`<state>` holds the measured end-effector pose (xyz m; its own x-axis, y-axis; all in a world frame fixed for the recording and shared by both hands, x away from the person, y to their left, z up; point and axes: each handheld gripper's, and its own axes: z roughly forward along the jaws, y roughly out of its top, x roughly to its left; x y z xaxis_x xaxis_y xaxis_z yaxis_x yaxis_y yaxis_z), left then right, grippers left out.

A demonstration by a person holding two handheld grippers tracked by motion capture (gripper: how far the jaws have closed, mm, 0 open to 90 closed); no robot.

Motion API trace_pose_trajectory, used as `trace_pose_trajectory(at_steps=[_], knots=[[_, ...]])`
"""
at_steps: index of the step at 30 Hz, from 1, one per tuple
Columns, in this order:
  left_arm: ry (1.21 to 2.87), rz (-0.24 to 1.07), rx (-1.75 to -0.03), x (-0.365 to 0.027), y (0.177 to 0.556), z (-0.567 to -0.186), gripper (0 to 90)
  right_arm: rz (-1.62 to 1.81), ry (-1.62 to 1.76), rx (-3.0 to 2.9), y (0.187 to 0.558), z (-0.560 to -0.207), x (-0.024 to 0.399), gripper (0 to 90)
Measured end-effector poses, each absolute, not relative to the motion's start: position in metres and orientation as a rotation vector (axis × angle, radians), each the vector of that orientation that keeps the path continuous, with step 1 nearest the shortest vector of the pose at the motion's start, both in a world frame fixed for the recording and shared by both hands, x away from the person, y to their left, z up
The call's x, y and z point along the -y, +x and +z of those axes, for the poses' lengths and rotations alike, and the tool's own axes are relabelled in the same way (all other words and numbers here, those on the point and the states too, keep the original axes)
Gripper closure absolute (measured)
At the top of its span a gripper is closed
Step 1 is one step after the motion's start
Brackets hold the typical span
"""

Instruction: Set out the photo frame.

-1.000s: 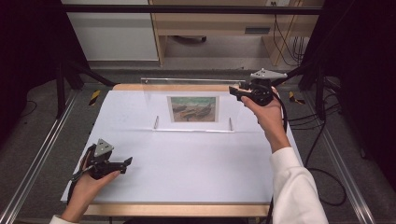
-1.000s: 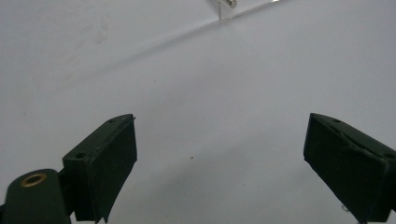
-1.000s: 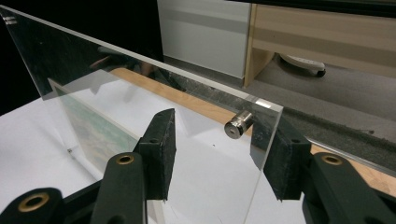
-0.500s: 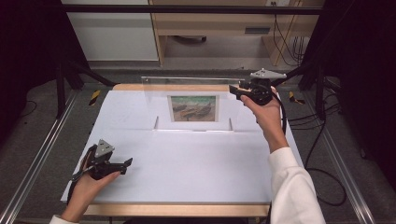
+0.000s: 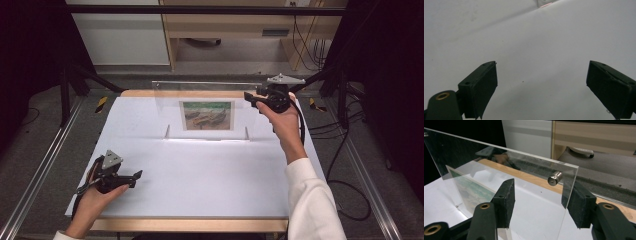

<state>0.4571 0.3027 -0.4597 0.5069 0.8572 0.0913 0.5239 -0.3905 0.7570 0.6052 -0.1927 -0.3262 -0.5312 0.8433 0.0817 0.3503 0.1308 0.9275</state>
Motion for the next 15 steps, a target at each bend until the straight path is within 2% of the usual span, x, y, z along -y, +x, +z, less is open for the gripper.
trace_pose_trajectory(at_steps=[2,3,4,5,9,15], knots=[[2.072,0.632,-1.132,-0.302,0.456,-0.461,9.8,1.39,1.144,-1.948,0.604,-0.326,0.193,39.5],[2.076,0.632,-1.129,-0.302,0.456,-0.461,9.8,1.385,1.142,-1.944,0.602,-0.325,0.193,35.0],[2.075,0.634,-1.129,-0.302,0.455,-0.46,9.8,1.385,1.142,-1.944,0.602,-0.325,0.193,35.0],[2.06,0.645,-1.132,-0.301,0.454,-0.459,9.2,1.363,1.138,-1.945,0.599,-0.326,0.193,29.1],[2.033,0.664,-1.153,-0.303,0.454,-0.457,6.1,1.319,1.141,-1.921,0.591,-0.325,0.193,18.7],[2.009,0.656,-1.174,-0.305,0.454,-0.457,4.8,1.291,1.139,-1.91,0.572,-0.328,0.197,11.4]])
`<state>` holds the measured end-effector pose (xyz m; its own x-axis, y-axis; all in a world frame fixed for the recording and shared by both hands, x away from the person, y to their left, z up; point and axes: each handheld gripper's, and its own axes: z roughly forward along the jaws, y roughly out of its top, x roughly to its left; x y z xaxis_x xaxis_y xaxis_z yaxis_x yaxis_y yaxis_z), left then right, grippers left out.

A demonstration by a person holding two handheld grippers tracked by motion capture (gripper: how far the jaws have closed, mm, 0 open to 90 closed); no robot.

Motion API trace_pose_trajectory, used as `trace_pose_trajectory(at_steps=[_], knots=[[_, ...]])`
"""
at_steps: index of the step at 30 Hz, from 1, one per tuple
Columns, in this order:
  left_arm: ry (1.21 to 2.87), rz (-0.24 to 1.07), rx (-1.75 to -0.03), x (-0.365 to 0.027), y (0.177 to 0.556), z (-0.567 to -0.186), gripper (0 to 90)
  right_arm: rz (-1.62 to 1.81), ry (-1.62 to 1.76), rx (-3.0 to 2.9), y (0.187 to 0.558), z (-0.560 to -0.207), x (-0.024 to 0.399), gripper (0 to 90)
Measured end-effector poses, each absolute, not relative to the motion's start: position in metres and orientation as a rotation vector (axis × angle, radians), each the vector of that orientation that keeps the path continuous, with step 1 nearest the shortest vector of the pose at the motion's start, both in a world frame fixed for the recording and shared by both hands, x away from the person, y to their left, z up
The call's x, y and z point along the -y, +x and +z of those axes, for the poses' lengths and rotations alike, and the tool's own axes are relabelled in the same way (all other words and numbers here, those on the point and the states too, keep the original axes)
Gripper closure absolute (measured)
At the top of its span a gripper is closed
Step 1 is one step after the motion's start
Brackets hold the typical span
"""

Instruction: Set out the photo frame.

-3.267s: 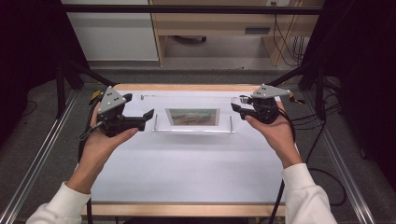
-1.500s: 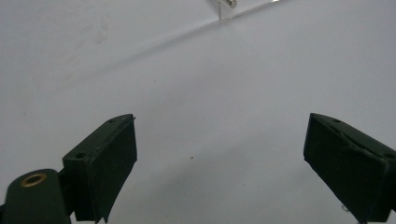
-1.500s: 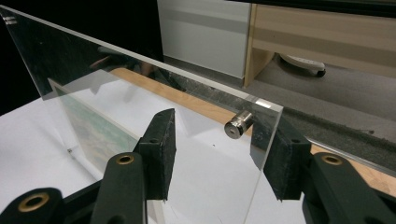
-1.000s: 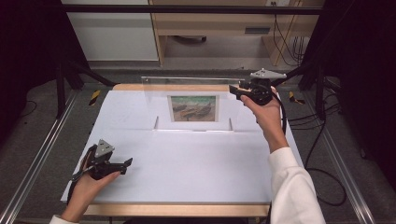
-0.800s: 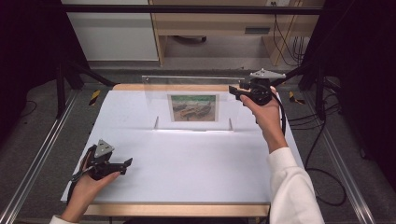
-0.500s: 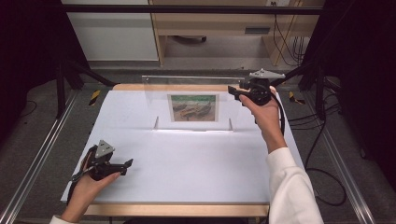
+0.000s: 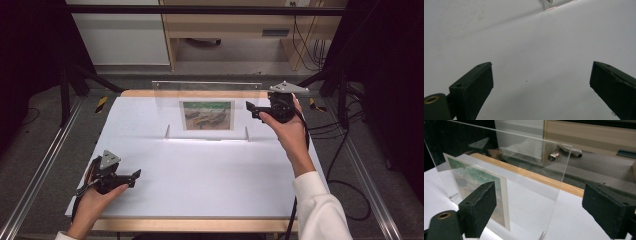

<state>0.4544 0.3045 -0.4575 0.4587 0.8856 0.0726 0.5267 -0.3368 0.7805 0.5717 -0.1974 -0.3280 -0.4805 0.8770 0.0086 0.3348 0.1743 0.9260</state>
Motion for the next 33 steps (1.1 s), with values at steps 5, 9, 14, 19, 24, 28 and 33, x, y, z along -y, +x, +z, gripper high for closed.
trace_pose_trajectory(at_steps=[5,9,14,19,24,28,33], knots=[[1.997,0.665,-1.168,-0.303,0.454,-0.457,4.4,1.282,1.16,-1.882,0.551,-0.332,0.202,10.0],[1.998,0.668,-1.159,-0.303,0.455,-0.457,4.4,1.301,1.157,-1.881,0.537,-0.337,0.205,9.5],[1.995,0.67,-1.157,-0.303,0.454,-0.456,4.4,1.29,1.149,-1.877,0.528,-0.34,0.207,8.7],[1.983,0.669,-1.163,-0.305,0.455,-0.456,4.5,1.281,1.158,-1.87,0.519,-0.347,0.211,8.3],[1.979,0.669,-1.159,-0.305,0.455,-0.456,4.6,1.274,1.163,-1.868,0.512,-0.352,0.213,7.9],[1.975,0.678,-1.149,-0.308,0.455,-0.454,4.6,1.265,1.199,-1.872,0.502,-0.363,0.217,6.7],[1.964,0.673,-1.162,-0.31,0.455,-0.454,4.8,1.241,1.224,-1.887,0.489,-0.381,0.224,6.7]])
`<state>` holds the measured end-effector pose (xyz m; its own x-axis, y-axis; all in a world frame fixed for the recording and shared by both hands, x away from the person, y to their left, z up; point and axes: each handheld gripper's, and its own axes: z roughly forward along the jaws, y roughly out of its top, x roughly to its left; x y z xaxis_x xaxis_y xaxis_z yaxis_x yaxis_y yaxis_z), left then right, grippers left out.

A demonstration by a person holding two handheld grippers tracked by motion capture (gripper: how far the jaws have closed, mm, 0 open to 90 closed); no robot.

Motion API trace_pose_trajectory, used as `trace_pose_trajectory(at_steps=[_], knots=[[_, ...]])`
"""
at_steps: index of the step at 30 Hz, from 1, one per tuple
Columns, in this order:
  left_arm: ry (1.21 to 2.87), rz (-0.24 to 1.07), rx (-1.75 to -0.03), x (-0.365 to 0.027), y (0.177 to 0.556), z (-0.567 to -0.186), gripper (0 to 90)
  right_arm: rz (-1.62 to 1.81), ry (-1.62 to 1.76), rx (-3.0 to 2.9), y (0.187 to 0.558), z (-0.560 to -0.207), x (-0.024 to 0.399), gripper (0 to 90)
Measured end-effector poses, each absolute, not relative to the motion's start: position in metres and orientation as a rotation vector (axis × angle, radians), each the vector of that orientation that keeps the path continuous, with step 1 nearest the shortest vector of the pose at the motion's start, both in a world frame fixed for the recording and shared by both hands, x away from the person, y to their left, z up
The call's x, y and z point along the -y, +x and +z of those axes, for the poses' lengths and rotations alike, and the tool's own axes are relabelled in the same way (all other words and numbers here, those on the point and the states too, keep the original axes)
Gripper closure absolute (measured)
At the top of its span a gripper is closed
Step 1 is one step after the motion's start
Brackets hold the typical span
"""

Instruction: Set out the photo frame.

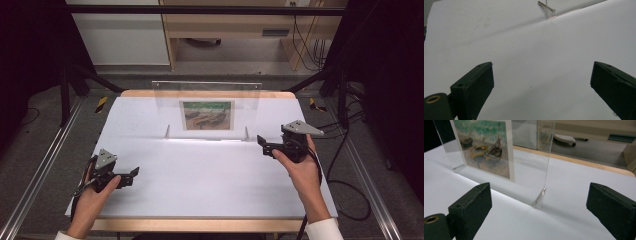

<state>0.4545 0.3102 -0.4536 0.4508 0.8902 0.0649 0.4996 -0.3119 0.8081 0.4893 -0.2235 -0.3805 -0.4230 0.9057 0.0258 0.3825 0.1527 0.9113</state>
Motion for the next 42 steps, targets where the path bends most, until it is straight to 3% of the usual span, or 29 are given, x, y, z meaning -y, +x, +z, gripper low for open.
trace_pose_trajectory(at_steps=[42], knots=[[1.994,0.688,-1.193,-0.317,0.457,-0.454,5.5,0.858,1.518,-1.995,0.447,-0.466,0.271,9.2]])
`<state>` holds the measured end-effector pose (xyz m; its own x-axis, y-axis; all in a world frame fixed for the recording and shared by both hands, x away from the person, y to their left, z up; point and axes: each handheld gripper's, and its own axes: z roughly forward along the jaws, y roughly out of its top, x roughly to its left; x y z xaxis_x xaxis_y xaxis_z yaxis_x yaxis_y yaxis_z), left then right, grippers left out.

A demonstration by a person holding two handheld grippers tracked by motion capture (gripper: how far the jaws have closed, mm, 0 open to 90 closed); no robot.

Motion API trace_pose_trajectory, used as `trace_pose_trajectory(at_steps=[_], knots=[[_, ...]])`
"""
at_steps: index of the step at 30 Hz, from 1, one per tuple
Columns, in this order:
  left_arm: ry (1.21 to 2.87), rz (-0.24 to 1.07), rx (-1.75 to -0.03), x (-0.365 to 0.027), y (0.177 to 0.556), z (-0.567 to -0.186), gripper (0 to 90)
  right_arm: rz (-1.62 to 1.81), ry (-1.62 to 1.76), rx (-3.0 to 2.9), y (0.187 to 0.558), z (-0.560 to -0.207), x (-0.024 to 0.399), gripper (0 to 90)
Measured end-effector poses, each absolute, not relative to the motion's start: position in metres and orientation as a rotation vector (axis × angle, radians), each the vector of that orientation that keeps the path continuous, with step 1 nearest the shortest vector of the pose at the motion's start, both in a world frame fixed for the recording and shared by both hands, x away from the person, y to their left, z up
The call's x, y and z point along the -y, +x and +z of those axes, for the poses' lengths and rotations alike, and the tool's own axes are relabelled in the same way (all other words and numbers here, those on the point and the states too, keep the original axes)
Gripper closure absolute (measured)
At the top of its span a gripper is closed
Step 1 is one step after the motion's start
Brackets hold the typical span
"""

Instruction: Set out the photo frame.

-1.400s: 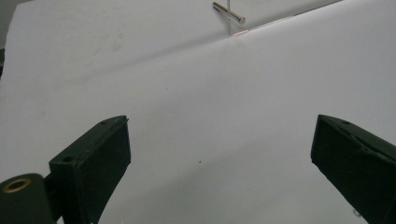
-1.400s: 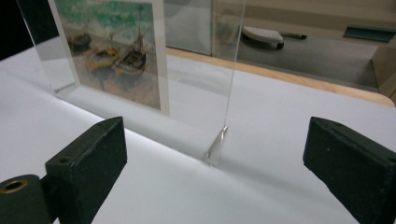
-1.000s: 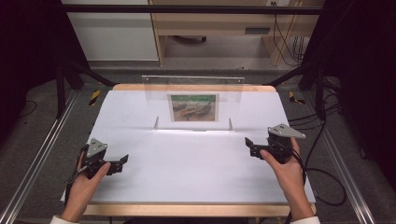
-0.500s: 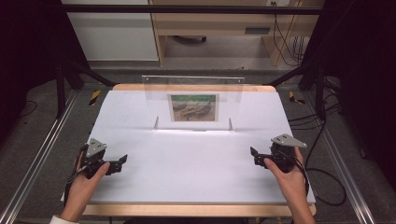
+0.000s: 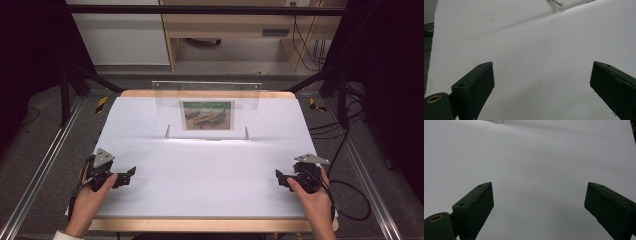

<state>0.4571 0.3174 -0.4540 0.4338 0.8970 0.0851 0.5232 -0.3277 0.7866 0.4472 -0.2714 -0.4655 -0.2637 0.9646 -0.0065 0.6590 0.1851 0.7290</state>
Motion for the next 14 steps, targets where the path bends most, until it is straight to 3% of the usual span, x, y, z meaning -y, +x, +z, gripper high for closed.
trace_pose_trajectory(at_steps=[14], knots=[[1.967,0.686,-1.213,-0.317,0.453,-0.454,5.5,0.896,1.542,-1.985,0.433,-0.467,0.274,8.2]])
